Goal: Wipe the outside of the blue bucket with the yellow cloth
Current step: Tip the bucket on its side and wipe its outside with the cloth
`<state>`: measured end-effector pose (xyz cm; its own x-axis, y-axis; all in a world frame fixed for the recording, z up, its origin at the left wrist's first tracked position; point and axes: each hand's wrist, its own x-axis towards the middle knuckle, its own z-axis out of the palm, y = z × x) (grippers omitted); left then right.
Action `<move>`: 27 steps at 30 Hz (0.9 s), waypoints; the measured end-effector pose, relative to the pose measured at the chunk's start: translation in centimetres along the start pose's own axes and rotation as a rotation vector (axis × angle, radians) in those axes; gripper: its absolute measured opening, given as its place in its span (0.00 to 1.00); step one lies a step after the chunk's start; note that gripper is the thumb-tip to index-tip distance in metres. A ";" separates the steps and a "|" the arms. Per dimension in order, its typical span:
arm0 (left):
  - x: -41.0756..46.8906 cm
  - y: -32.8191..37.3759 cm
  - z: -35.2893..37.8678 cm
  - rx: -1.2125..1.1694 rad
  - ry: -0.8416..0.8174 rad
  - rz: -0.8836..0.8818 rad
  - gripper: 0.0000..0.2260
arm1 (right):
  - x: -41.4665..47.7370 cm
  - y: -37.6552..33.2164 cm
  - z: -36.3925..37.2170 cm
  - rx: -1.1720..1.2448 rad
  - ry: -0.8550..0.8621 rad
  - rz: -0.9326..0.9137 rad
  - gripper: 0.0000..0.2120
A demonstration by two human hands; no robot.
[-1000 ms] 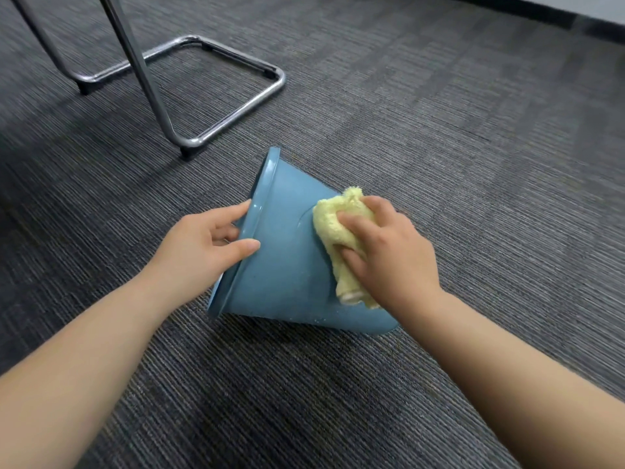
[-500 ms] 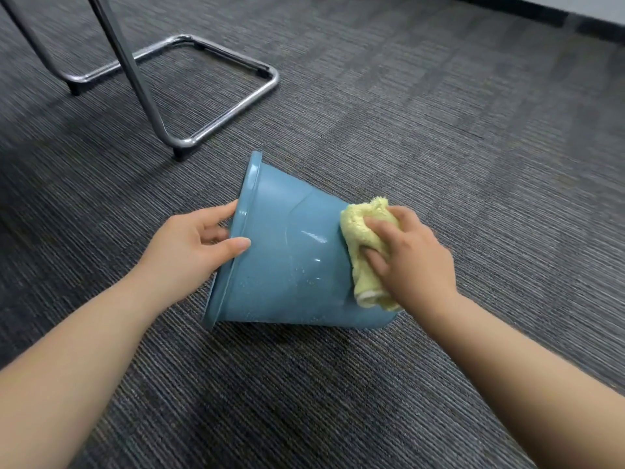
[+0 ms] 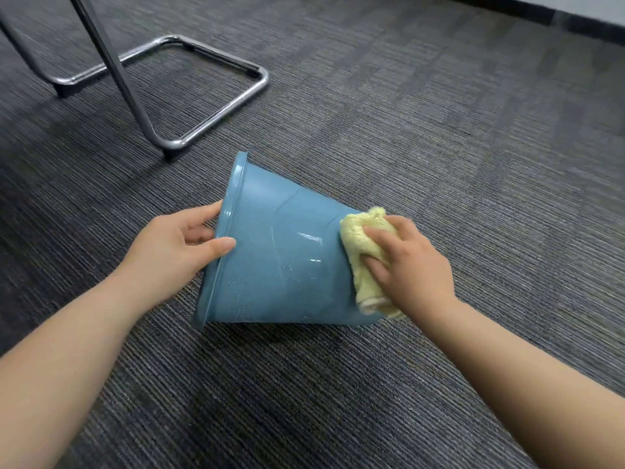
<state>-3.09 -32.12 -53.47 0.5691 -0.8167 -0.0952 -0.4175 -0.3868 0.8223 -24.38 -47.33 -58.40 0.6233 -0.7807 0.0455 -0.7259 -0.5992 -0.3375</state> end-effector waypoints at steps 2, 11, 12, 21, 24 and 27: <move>0.1 0.2 0.2 -0.030 0.001 0.005 0.23 | 0.3 0.5 0.0 -0.004 -0.004 0.079 0.18; 0.3 0.4 0.3 0.011 -0.005 0.027 0.24 | -1.4 -2.6 0.2 0.037 0.015 -0.168 0.19; 0.3 0.3 0.2 0.009 -0.009 0.020 0.23 | -1.5 -2.6 0.2 0.038 0.003 -0.165 0.19; 0.7 -0.8 0.4 0.022 0.082 0.015 0.23 | -0.5 1.8 0.5 -0.033 -0.080 0.105 0.19; 1.0 -0.5 0.8 0.078 0.011 0.101 0.25 | 0.1 2.5 0.4 -0.027 -0.098 0.205 0.20; 1.2 -0.6 0.1 0.091 -0.203 0.113 0.34 | 0.3 2.5 0.4 -0.040 -0.089 0.241 0.20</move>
<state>-2.21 -32.93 -54.15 0.3655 -0.9226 -0.1235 -0.5377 -0.3176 0.7810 -25.91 -49.00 -59.64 0.4528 -0.8842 -0.1148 -0.8664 -0.4060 -0.2906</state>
